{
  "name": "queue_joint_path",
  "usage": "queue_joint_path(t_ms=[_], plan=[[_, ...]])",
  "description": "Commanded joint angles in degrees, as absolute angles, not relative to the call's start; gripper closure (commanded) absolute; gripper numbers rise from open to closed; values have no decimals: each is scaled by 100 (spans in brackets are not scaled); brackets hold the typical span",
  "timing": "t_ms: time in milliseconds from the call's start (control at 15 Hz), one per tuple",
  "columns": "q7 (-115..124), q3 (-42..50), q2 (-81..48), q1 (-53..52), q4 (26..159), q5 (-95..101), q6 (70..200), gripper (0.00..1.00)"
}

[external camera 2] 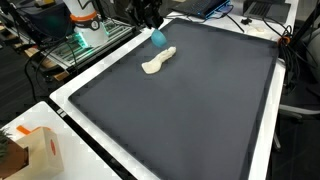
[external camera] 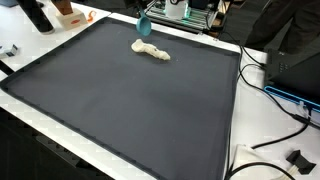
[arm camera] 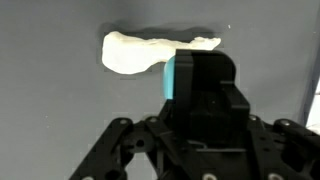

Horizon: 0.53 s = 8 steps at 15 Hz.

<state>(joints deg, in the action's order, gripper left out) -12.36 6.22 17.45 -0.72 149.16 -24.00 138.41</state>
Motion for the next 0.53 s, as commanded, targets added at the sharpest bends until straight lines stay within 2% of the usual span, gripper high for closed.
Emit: queue_joint_path(t_ms=[0,467], plan=[[-2590,1278,1846,-377,15181,-3774,13790,75],[-4682,1679,1415,-86,15217,-5660,13067,75]])
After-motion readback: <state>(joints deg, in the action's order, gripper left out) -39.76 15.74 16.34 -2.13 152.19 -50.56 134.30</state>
